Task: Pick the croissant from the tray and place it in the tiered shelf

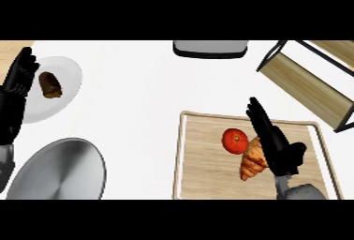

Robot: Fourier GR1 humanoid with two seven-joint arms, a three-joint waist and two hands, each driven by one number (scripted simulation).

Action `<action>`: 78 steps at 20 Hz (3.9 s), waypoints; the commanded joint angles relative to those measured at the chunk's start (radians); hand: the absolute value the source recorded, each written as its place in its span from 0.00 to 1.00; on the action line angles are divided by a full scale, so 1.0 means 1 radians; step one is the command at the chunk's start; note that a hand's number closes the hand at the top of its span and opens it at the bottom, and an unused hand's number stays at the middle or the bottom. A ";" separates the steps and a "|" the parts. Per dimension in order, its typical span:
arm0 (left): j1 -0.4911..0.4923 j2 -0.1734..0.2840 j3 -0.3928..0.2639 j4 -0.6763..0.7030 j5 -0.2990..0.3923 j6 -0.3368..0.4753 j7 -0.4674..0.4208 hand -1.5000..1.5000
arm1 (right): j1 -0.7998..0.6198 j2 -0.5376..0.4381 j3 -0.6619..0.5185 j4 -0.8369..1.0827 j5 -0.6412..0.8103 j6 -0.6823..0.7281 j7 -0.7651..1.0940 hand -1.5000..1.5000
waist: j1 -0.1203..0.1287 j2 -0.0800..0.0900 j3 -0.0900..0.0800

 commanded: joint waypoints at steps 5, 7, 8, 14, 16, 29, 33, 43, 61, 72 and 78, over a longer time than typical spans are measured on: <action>0.198 -0.121 0.003 0.153 0.119 0.015 0.151 0.50 | 0.072 -0.215 -0.237 -0.093 0.247 -0.358 0.083 1.00 | -0.133 -0.027 -0.014; 0.212 -0.140 0.002 0.156 0.139 0.015 0.166 0.50 | 0.220 -0.329 -0.261 0.079 0.337 -0.377 0.197 1.00 | -0.193 0.020 -0.040; 0.244 -0.163 0.008 0.177 0.171 0.013 0.189 0.50 | 0.239 -0.310 -0.316 0.063 0.327 -0.452 0.242 1.00 | -0.190 -0.002 -0.025; 0.281 -0.194 -0.008 0.178 0.242 -0.053 0.238 0.50 | 0.487 -0.242 -0.267 -0.295 0.439 -0.624 0.405 0.00 | -0.116 -0.025 -0.004; 0.247 -0.197 -0.002 0.198 0.257 -0.067 0.254 0.50 | 0.574 -0.234 -0.198 -0.428 0.505 -0.623 0.450 0.00 | -0.102 -0.018 -0.002; 0.216 -0.248 -0.068 0.215 0.202 -0.068 0.228 0.50 | 0.695 -0.365 -0.063 -0.985 0.829 -0.298 1.148 0.00 | -0.021 0.004 -0.005; 0.174 -0.241 -0.072 0.186 0.201 -0.073 0.255 0.50 | 0.544 -0.361 -0.083 -0.925 0.860 -0.232 1.359 0.00 | 0.006 0.006 -0.003; 0.152 -0.279 -0.103 0.204 0.177 -0.057 0.270 0.50 | 0.342 -0.266 -0.076 -0.727 0.940 -0.059 1.517 0.00 | 0.031 0.011 -0.002; 0.168 -0.269 -0.061 0.247 0.179 -0.073 0.236 0.50 | 0.120 0.168 -0.069 -0.410 1.272 0.224 1.518 0.00 | -0.010 0.000 -0.001; 0.183 -0.267 -0.050 0.238 0.178 -0.080 0.246 0.50 | 0.021 0.250 -0.100 -0.236 1.392 0.207 1.518 0.00 | -0.020 -0.006 0.005; 0.202 -0.263 -0.043 0.221 0.180 -0.094 0.238 0.50 | 0.004 0.251 -0.145 -0.199 1.411 0.257 1.518 0.00 | -0.020 -0.008 0.006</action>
